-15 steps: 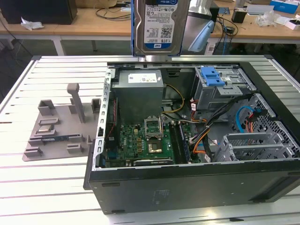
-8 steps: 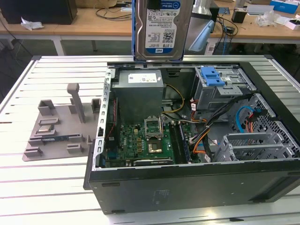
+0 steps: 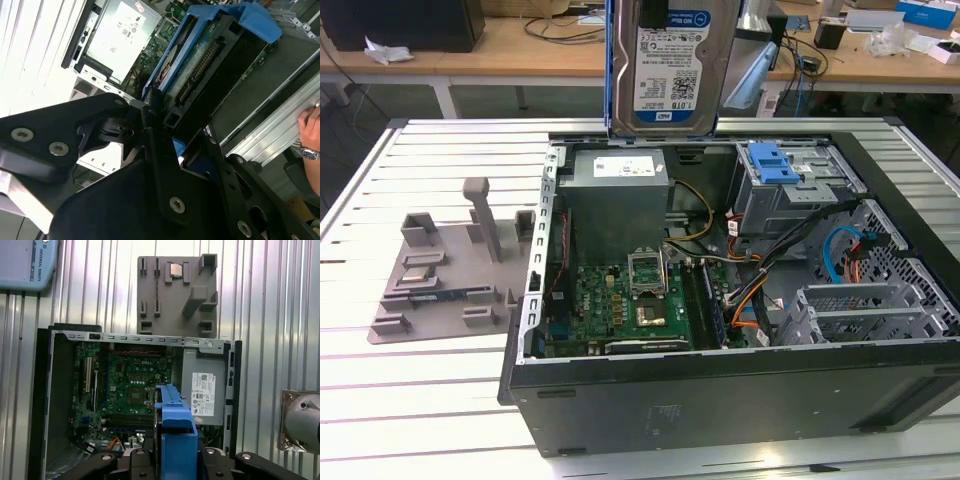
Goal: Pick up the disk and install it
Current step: 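Pick up the disk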
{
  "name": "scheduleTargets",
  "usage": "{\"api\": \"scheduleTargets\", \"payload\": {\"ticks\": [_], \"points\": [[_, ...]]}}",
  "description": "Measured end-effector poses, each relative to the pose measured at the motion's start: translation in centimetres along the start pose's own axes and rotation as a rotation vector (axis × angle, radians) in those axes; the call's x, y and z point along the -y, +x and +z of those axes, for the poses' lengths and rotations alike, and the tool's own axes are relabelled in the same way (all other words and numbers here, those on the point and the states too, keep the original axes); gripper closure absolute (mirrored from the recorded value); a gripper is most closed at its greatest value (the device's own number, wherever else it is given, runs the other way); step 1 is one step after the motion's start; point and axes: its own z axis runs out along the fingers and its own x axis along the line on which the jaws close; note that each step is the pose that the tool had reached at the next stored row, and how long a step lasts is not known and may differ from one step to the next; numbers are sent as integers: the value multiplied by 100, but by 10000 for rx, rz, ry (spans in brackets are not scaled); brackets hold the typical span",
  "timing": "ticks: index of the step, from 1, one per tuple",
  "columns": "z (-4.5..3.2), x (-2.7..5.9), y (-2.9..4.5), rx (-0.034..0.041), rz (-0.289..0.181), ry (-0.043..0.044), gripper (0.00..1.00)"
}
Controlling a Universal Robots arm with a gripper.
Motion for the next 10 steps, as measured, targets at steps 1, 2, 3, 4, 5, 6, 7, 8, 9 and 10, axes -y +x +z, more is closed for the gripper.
{"api": "scheduleTargets", "payload": {"ticks": [1,2,3,4,5,6,7,8,9,10], "points": [[5,8,23,0,1,0,63],[11,17,51,0,1,0,63],[15,26,77,0,1,1,63],[19,31,99,0,0,0,63],[22,37,124,0,0,0,63],[26,44,151,0,0,0,63],[29,49,172,1,0,0,63],[31,52,186,0,1,0,63],[33,55,200,1,1,1,63],[35,59,216,0,1,0,63]]}}
